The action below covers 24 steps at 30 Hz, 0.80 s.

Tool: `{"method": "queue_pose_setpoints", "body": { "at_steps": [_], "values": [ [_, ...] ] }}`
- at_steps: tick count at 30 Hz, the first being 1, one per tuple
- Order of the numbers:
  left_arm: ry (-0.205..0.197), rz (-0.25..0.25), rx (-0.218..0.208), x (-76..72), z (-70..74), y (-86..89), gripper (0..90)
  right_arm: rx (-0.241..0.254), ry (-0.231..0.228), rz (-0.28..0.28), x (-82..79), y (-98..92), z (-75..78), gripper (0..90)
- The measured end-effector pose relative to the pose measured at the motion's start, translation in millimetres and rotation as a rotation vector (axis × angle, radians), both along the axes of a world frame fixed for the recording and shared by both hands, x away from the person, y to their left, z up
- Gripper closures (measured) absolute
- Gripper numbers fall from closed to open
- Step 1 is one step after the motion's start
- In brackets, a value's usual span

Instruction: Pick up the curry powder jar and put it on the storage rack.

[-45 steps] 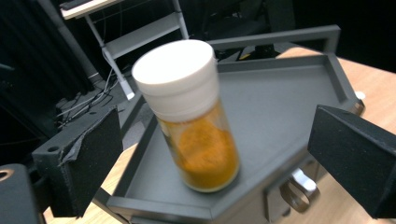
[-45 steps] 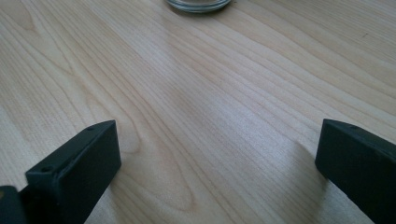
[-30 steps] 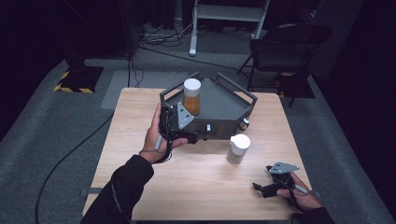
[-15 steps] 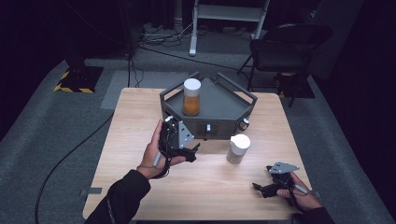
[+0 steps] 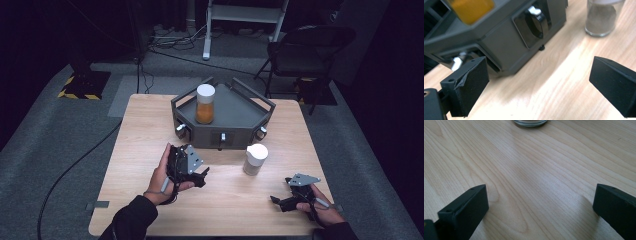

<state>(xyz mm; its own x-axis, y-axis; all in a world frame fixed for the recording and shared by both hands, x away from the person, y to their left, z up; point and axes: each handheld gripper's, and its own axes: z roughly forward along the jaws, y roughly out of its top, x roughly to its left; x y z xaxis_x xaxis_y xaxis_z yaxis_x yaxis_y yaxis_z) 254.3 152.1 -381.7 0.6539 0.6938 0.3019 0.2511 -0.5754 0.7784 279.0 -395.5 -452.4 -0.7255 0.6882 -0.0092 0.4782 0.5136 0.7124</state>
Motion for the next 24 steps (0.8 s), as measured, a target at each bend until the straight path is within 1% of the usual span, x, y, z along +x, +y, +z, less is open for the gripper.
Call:
{"method": "queue_pose_setpoints", "body": {
  "at_steps": [7, 10, 15, 16, 17, 19, 22, 24],
  "values": [
    [0.011, 0.017, 0.027, -5.2, -13.1, 4.4, 2.6, 0.0, 0.0, 0.0, 0.0, 0.0, 0.0, 0.0],
    [0.025, 0.033, 0.031, -6.8, -18.4, 7.9, 2.6, 0.0, 0.0, 0.0, 0.0, 0.0, 0.0, 0.0],
    [0.03, 0.058, 0.045, -9.6, -26.9, 15.0, 2.6, 0.0, 0.0, 0.0, 0.0, 0.0, 0.0, 0.0],
    [0.029, 0.067, 0.044, -10.4, -28.9, 16.9, 2.6, 0.0, 0.0, 0.0, 0.0, 0.0, 0.0, 0.0],
    [0.034, 0.071, 0.045, -9.9, -29.9, 19.6, 2.7, 0.0, 0.0, 0.0, 0.0, 0.0, 0.0, 0.0],
    [0.048, 0.088, 0.032, -9.2, -32.8, 25.0, 2.6, 0.0, 0.0, 0.0, 0.0, 0.0, 0.0, 0.0],
    [0.065, 0.111, 0.033, -9.1, -36.4, 31.2, 2.6, 0.0, 0.0, 0.0, 0.0, 0.0, 0.0, 0.0],
    [0.078, 0.126, 0.019, -9.1, -39.6, 36.0, 2.7, 0.0, 0.0, 0.0, 0.0, 0.0, 0.0, 0.0]
  ]
}}
